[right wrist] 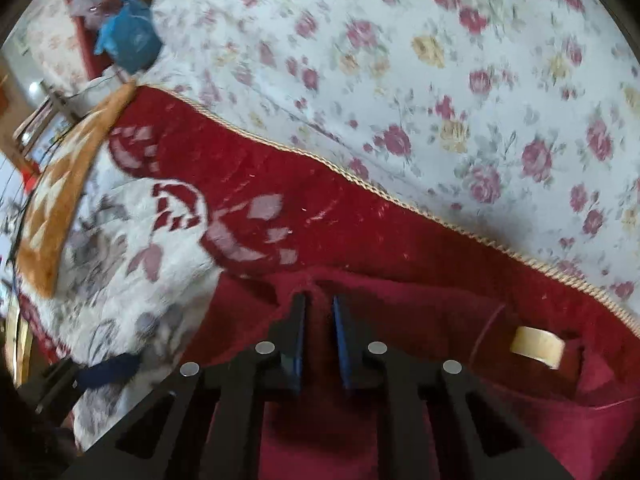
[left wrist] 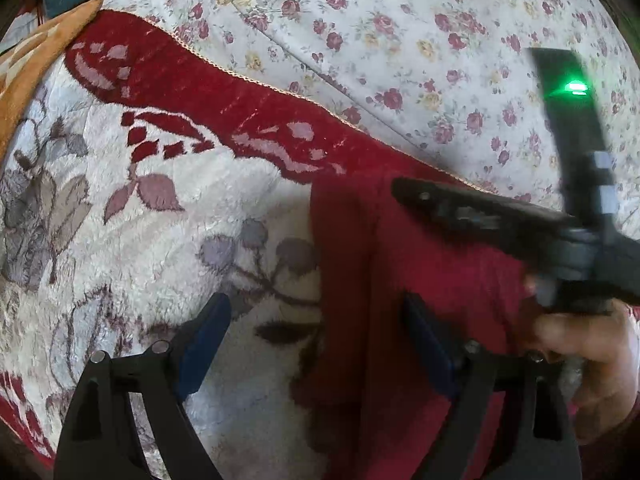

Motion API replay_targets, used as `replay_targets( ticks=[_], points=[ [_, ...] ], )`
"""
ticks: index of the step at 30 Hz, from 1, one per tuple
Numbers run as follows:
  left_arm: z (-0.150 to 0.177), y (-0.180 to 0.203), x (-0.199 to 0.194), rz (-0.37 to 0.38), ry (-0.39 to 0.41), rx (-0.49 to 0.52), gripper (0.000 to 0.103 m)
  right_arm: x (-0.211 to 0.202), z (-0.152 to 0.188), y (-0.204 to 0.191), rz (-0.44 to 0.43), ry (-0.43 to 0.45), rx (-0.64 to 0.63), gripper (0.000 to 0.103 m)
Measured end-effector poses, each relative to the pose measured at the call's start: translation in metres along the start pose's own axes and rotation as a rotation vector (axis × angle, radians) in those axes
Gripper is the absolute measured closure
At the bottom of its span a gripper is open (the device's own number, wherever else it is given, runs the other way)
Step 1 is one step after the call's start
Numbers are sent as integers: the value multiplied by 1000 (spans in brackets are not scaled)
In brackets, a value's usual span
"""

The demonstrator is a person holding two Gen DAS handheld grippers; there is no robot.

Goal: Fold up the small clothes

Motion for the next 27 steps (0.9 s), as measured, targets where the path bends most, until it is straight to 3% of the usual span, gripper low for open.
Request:
replay_targets(
  ticks=[6,7,9,14,19,22,24,27],
  points=[
    [0,1,3,-12,-2,-1,17,-15,5,0,-7,35,18,85],
    [0,2,3,-13,-2,1,17,-22,7,2,-29,42,28,64],
    [1,2,2,-16,0,3,17,-49,20,12,-49,90,41,35],
    [1,2,3,-21,1,-5,15,-96,62,60,105,141,43,34],
    [3,1,4,-31,7,-14,12,-123,96,151,262,107,226,35],
    [3,2,5,-46,14,-7,9,-120,112,201,343,90,356,42],
    [2,4,7,-50,13,-2,9,-102,122,227,343,41,421,51],
    [0,6,9,-49,8,0,8,-94,121,231,358,63,417,51]
  ],
)
Point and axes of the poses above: each gripper's, at about its wrist camera, not at the fingertips, and x roughly the way its jaws point, y to its right, z to its underside, the point moved 2 cm from there along x, roughly the way its jaws point, and after that the axes turned 5 degrees about z, right-handed, at the moved point
